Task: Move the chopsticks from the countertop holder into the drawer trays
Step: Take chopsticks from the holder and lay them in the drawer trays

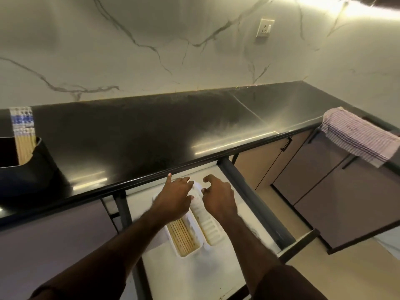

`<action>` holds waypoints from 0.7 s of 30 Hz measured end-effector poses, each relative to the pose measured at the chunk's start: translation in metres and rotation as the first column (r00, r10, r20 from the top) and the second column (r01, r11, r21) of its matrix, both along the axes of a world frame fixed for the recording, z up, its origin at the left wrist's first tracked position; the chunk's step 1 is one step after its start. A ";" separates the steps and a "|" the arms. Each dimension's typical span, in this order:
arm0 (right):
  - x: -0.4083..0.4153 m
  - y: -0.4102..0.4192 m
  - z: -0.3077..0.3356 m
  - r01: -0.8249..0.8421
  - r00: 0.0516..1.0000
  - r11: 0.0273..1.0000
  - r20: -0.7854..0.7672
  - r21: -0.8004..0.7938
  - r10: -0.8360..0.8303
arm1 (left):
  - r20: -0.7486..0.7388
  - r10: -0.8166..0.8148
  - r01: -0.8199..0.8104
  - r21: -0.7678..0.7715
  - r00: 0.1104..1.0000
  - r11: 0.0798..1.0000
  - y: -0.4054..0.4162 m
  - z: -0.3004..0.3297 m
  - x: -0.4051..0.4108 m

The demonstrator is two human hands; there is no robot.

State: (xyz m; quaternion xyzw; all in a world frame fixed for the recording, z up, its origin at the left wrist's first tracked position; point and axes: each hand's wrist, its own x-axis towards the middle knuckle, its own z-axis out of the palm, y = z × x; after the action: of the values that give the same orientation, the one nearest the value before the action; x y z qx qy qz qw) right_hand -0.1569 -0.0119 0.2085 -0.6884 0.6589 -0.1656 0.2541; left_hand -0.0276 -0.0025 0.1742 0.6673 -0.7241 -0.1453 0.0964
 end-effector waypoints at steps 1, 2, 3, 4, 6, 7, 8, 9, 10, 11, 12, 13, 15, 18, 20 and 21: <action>0.003 0.008 0.012 -0.014 1.000 1.000 -0.011 -0.017 0.014 | -0.016 0.014 -0.015 -0.023 1.000 1.000 0.010 0.010 0.004; 0.006 0.015 0.022 -0.030 0.999 0.999 -0.024 -0.036 0.029 | -0.039 0.027 -0.029 -0.043 0.999 0.999 0.019 0.018 0.009; 0.009 0.024 0.033 -0.051 0.998 0.997 -0.035 -0.062 0.049 | -0.070 0.041 -0.045 -0.063 0.997 0.997 0.031 0.027 0.014; 0.011 0.033 0.044 -0.076 0.996 0.993 -0.043 -0.089 0.072 | -0.105 0.053 -0.061 -0.080 0.993 0.995 0.043 0.034 0.021; 0.017 0.054 0.065 -0.132 0.990 0.982 -0.060 -0.137 0.125 | -0.162 0.075 -0.095 -0.120 0.984 0.988 0.068 0.047 0.034; 0.020 0.063 0.074 -0.156 0.987 0.975 -0.064 -0.159 0.148 | -0.182 0.086 -0.113 -0.143 0.979 0.983 0.079 0.052 0.040; 0.024 0.074 0.082 -0.181 0.983 0.967 -0.062 -0.180 0.172 | -0.195 0.103 -0.136 -0.163 0.975 0.977 0.092 0.058 0.047; 0.029 0.085 0.089 -0.201 0.980 0.959 -0.053 -0.200 0.194 | -0.202 0.121 -0.158 -0.182 0.972 0.971 0.105 0.063 0.054; 0.034 0.095 0.095 -0.216 0.976 0.951 -0.043 -0.219 0.212 | -0.206 0.138 -0.180 -0.202 0.969 0.963 0.117 0.068 0.060; 0.040 0.106 0.099 -0.230 0.973 0.943 -0.033 -0.240 0.228 | -0.208 0.152 -0.199 -0.226 0.966 0.954 0.128 0.073 0.066; 0.045 0.114 0.102 -0.244 0.969 0.934 -0.027 -0.260 0.246 | -0.208 0.165 -0.215 -0.250 0.964 0.944 0.137 0.078 0.072; 0.052 0.123 0.105 -0.264 0.963 0.924 -0.023 -0.277 0.268 | -0.207 0.182 -0.235 -0.272 0.961 0.933 0.148 0.082 0.077; 0.067 0.141 0.110 -0.291 0.953 0.907 -0.008 -0.306 0.303 | -0.215 0.207 -0.266 -0.302 0.955 0.916 0.169 0.092 0.089; 0.089 0.164 0.115 -0.322 0.940 0.885 0.000 -0.337 0.342 | -0.236 0.234 -0.303 -0.320 0.943 0.898 0.198 0.104 0.107; 0.106 0.177 0.119 -0.343 0.930 0.867 -0.001 -0.360 0.368 | -0.248 0.255 -0.329 -0.332 0.935 0.884 0.217 0.111 0.125; 0.116 0.183 0.121 -0.358 0.923 0.856 -0.005 -0.372 0.384 | -0.248 0.269 -0.343 -0.335 0.931 0.877 0.225 0.114 0.136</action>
State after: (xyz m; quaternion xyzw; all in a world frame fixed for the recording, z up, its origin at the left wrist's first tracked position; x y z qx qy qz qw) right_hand -0.0406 0.1710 0.3295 -0.8313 0.4621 -0.2570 0.1712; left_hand 0.1081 0.2229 0.2883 0.7258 -0.6103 -0.0521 0.3131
